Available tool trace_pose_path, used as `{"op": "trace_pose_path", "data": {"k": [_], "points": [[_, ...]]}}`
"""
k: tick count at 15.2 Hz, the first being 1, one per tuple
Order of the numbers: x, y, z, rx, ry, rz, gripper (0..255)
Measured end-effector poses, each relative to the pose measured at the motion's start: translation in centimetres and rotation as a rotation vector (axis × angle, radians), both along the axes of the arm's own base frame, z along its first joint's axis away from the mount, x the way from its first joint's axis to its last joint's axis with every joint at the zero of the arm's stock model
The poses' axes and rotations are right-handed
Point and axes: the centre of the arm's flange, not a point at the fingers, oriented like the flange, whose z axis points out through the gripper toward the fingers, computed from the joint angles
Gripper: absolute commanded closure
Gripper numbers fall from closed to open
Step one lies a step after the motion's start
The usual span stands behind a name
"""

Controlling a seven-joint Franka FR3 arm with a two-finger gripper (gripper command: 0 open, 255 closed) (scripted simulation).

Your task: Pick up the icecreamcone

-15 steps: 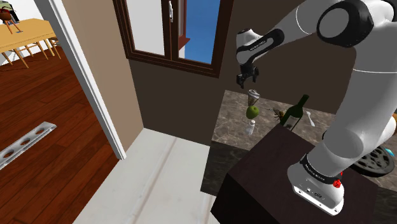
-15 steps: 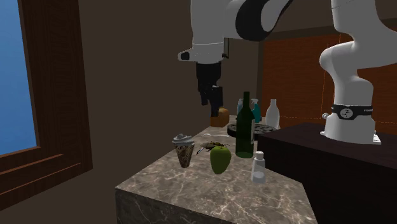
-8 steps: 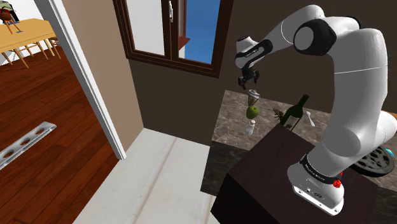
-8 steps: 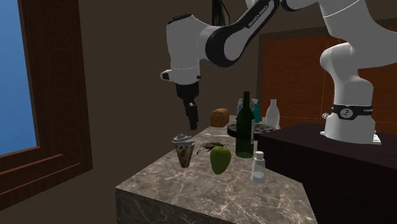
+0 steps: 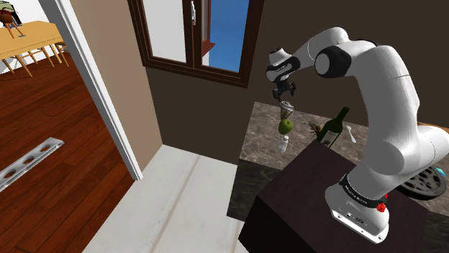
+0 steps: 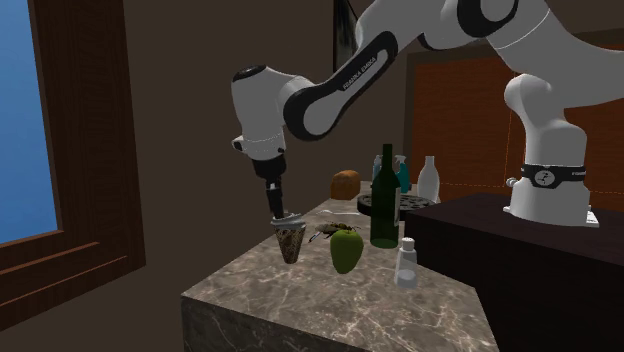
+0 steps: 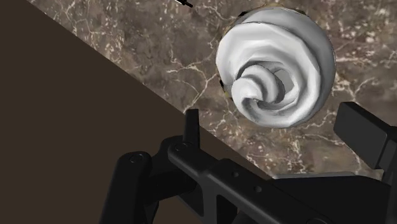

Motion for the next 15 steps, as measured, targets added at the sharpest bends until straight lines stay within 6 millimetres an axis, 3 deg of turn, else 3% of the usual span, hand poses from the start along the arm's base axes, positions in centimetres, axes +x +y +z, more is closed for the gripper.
{"op": "trace_pose_path", "data": {"k": [8,9,15], "points": [[0.3,-0.4,-4.2,-0.005,0.002,-0.007,0],[0.3,-0.5,-4.4,-0.005,0.002,-0.007,255],[0.5,-0.5,-4.3,-0.007,-0.002,-0.006,255]]}}
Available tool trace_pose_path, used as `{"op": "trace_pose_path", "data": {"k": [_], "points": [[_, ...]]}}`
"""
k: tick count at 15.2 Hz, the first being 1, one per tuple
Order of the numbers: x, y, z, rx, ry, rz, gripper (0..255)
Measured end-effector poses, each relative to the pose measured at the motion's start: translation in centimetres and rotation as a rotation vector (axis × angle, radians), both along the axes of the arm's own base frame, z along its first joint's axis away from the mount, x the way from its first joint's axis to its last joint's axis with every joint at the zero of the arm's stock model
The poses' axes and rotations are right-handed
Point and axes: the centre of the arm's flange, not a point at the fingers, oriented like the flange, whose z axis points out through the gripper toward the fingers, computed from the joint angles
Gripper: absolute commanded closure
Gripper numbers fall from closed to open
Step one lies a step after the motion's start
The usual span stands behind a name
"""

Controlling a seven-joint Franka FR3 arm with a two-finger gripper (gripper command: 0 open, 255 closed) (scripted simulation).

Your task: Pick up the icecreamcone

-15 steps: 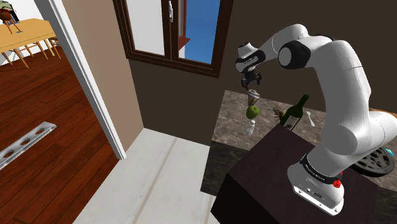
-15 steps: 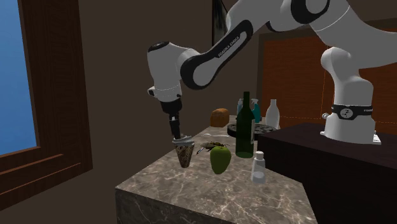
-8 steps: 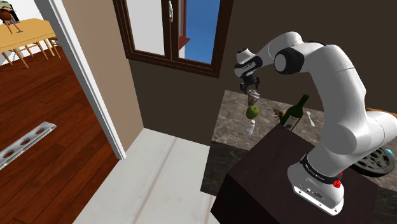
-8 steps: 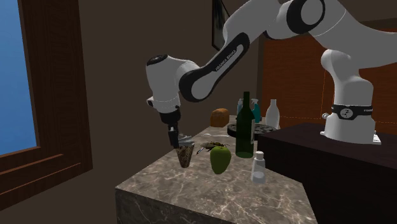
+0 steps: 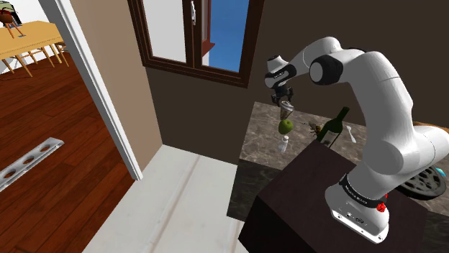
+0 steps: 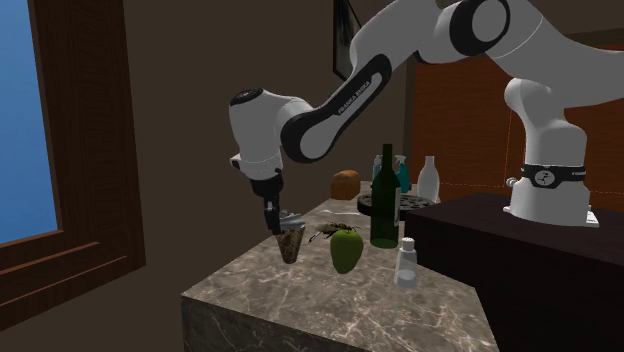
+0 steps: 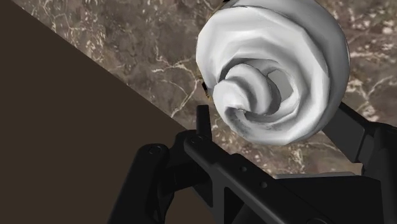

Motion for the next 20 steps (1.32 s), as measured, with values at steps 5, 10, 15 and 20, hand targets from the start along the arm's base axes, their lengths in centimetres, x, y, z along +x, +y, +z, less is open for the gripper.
{"op": "trace_pose_path", "data": {"k": [5,10,15,20], "points": [[-0.1,0.0,0.1,0.001,0.001,0.0,255],[-0.1,0.1,2.5,0.002,0.003,-0.001,255],[-0.1,0.1,5.1,0.002,0.003,-0.001,255],[-0.1,0.1,7.4,0.002,0.003,-0.001,255]]}}
